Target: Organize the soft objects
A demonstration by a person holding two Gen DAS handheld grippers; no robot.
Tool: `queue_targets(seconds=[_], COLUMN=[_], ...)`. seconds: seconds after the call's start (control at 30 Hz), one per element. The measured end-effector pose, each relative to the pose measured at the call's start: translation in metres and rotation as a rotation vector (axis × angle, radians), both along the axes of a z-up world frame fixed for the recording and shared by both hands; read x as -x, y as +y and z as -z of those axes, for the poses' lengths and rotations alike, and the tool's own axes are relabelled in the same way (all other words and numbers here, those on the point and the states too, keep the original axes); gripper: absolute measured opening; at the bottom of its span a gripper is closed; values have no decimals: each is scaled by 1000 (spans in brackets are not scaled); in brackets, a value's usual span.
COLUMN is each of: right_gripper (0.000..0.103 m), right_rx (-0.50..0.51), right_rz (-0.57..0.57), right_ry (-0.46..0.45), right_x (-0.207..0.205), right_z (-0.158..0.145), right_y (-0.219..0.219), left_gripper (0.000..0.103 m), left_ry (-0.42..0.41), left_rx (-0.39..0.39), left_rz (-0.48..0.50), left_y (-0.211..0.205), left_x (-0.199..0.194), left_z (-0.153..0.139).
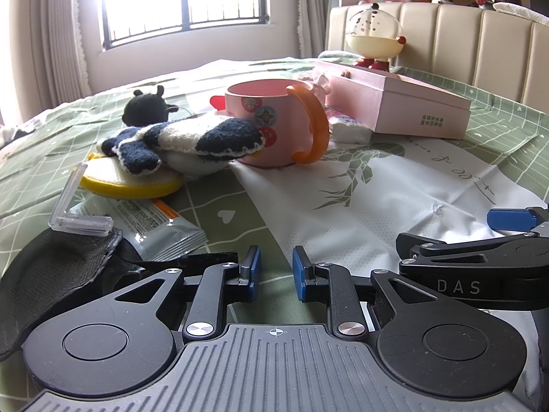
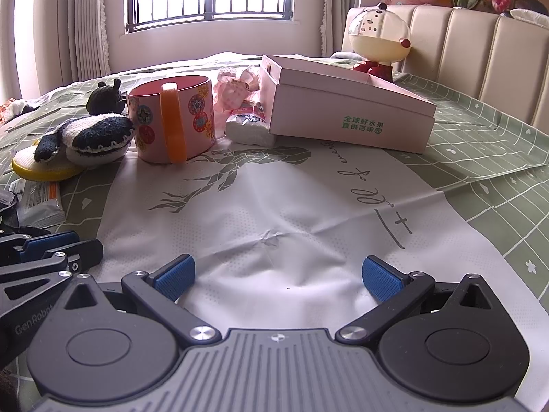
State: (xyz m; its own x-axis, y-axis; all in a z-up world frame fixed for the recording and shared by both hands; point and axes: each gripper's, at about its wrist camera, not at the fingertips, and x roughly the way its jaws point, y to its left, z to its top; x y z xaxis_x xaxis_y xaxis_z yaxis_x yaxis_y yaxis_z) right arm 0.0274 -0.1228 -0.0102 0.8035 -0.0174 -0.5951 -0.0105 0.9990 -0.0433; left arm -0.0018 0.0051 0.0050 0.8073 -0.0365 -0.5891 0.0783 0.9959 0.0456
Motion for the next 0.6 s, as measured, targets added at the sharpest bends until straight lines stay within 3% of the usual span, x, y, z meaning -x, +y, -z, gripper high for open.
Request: queue_targets(seconds=[0.6], right_gripper=[103], right_rx=[-4], right_rz=[0], right_ry=[1], right_x=[0], right_z=[0], right_y=[0], left_gripper=[23], left_ry=[-3], left_rx=[-5], left_rz=[0], left_y=[0], left_x=[0], left_z=[0])
